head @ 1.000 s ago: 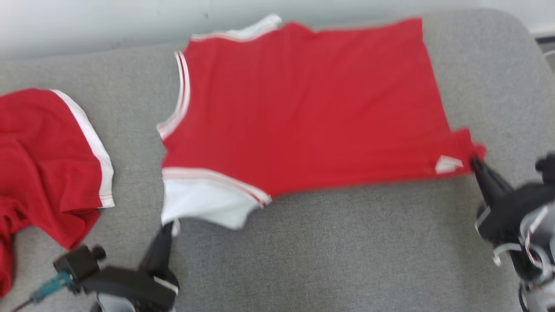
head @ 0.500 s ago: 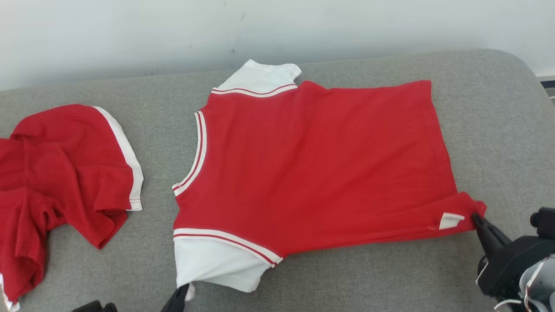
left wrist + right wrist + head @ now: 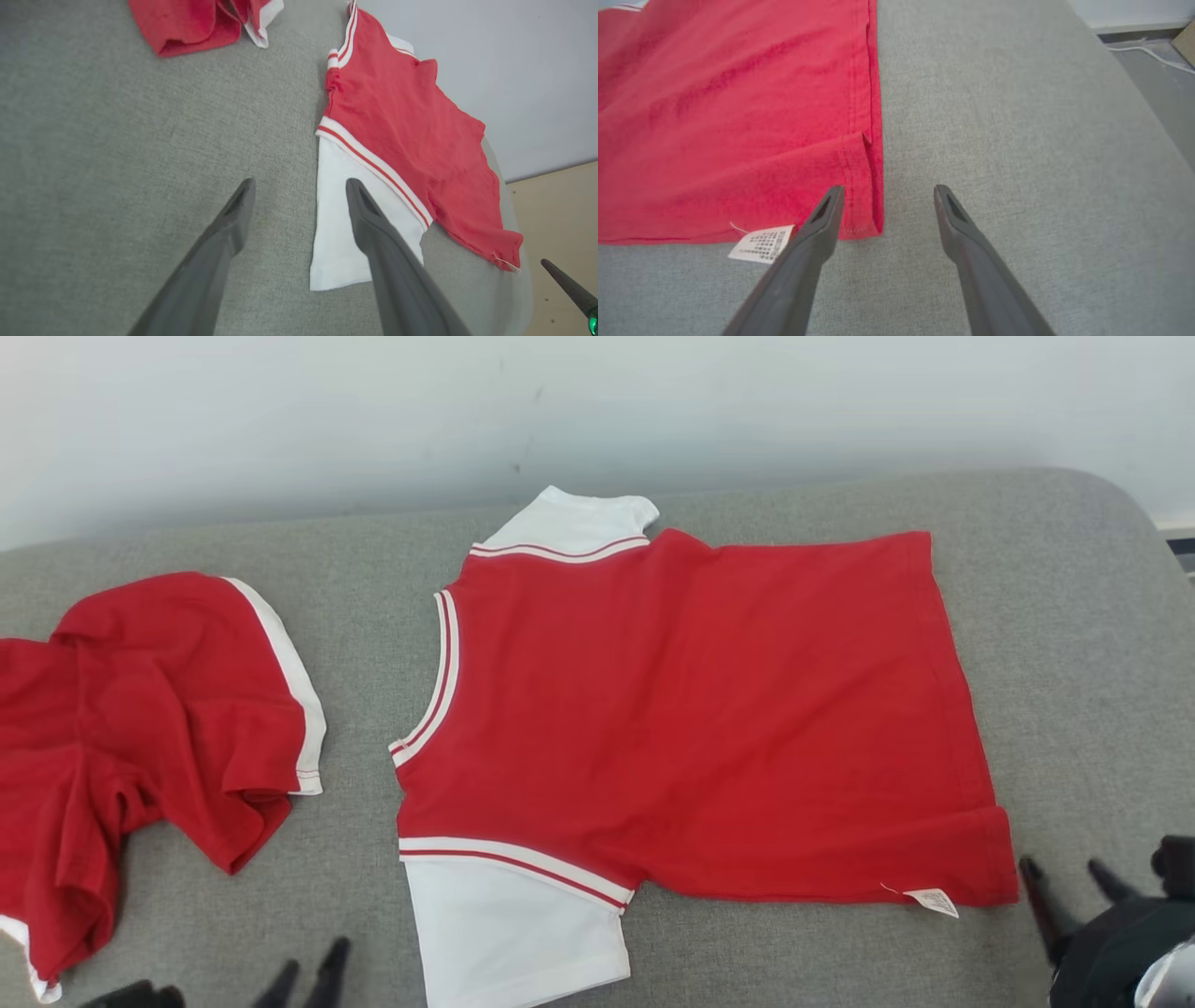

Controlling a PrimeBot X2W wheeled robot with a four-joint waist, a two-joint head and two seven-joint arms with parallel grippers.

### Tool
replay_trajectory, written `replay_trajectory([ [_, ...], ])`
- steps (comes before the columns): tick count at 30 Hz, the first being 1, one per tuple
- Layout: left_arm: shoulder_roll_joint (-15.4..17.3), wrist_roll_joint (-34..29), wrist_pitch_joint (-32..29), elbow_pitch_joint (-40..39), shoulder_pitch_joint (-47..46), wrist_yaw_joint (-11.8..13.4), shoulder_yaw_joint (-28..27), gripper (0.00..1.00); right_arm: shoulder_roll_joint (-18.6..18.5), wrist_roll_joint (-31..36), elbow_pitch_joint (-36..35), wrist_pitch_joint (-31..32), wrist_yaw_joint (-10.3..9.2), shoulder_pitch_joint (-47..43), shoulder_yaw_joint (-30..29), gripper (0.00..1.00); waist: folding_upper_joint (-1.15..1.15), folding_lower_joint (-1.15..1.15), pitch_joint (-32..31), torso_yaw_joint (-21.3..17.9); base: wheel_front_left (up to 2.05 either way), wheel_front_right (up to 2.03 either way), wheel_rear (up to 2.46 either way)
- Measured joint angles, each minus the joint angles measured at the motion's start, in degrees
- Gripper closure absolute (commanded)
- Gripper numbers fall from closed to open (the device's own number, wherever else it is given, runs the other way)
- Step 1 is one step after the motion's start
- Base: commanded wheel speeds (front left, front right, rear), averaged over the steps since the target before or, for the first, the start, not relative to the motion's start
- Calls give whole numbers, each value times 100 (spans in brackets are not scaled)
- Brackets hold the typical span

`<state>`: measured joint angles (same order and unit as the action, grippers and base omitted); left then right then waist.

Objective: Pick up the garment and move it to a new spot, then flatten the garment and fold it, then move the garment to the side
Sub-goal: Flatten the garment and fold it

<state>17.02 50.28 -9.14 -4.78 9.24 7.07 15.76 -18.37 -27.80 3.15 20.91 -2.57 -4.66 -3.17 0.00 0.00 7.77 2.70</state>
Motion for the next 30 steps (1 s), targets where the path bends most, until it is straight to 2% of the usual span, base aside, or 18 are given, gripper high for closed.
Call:
replay_trajectory([
  [4,-171,-341,437,-83,-155,4,-283,0,48,136,-431,-470,-147,149,-215,0,0,0,-122,-12,0,0,0],
  [9,-471,-1279,1268,-194,-709,4,-480,0,497,131,-880,-1247,-174,480,-223,0,0,0,-297,-56,0,0,0],
  [13,-768,-2006,1764,-115,-938,4,-544,0,813,300,-877,-1757,-253,521,-127,0,0,0,-442,-111,0,0,0],
  [16,-882,-2412,1903,119,-964,4,-527,0,967,475,-713,-2005,-282,516,-15,0,1,0,-554,-163,0,0,0],
  [20,-838,-2859,1925,314,-978,4,-258,0,1071,545,-527,-2236,-298,510,145,0,0,0,-683,-259,0,0,0],
  [25,-825,-3120,1873,531,-1017,3,-13,0,1074,689,-339,-2407,-298,488,192,0,0,0,-804,-372,0,0,0],
  [30,-879,-3219,1809,711,-1015,4,-13,0,1070,734,-199,-2521,-298,410,249,0,1,0,-840,-423,0,0,0],
])
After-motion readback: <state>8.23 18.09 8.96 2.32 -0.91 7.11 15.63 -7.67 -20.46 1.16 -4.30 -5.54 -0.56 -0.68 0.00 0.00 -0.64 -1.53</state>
